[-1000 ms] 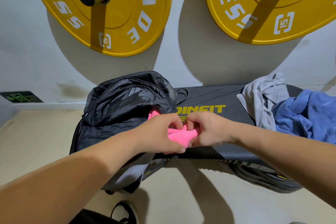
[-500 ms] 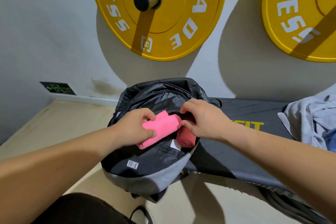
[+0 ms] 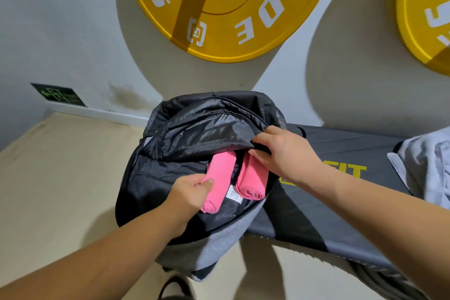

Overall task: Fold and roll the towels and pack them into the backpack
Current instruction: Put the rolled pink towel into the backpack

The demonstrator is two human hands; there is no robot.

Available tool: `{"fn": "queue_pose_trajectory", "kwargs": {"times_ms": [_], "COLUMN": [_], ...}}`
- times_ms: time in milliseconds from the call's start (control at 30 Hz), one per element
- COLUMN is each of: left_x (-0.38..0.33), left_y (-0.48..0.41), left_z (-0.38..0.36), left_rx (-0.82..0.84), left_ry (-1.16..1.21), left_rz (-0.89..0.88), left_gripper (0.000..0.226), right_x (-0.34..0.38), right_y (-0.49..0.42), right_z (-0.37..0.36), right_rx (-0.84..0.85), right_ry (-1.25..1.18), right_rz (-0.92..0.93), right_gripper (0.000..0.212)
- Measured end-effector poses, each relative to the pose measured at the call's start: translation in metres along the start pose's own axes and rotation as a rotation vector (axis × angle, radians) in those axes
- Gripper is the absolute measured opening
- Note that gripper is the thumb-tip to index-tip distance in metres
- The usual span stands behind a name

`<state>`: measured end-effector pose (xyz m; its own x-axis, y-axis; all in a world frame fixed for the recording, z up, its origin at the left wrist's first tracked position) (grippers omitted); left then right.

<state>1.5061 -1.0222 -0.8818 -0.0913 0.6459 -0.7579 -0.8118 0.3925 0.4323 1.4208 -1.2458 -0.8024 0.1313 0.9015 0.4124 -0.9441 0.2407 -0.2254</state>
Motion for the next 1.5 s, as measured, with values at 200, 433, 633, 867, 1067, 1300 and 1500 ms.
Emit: {"fn": "queue_pose_trajectory", "kwargs": {"times_ms": [200,433,633,867,1067,1300,1500], "left_x": [-0.036,-0.057,-0.052,-0.066,-0.105,-0.196,-0.233], "left_y": [-0.013,-0.019,0.014,0.001,0.019,0.079,0.129], "left_z": [-0.017,-0.028,-0.028,-0.028,-0.02,-0.112,-0.221], "left_rx": [0.031,-0.152,-0.152,-0.106,-0.193,-0.054,0.22], "left_ry": [0.092,-0.141,-0.328,-0.379,-0.734,-0.664,-0.647], "left_rz": [-0.064,-0.154,-0.269,-0.276,-0.366,-0.588,-0.75], "left_gripper": [0.018,0.026,0.04,0.037,0.04,0.012,0.015], "right_x": [0.001,-0.003,-0.003,-0.008,-0.016,-0.066,-0.167], "right_y": [-0.01,-0.006,-0.006,0.004,0.035,0.102,0.192], "right_z": [0.005,0.004,0.004,0.003,0.029,0.084,0.137], "right_rx": [-0.075,-0.031,-0.001,0.139,0.187,0.149,0.033], "right_ry": [-0.053,-0.065,-0.079,-0.124,-0.042,0.132,0.154], "right_rz": [-0.012,0.026,-0.001,-0.041,-0.056,-0.214,-0.561], "right_gripper": [0.031,0.053,0.059,0.044,0.039,0.033,0.029]}}
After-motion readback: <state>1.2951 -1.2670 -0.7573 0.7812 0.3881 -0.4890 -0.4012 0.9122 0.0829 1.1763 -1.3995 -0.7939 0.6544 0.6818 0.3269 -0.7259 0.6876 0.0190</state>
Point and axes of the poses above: each hand's wrist, its own y-axis away from the middle knuckle, its own z-axis out of the back of the hand, x = y × z, the point moved 5 cm from there along -y, towards the middle knuckle, and after that the axes turned 11 degrees about -y, right-handed, at the moved point
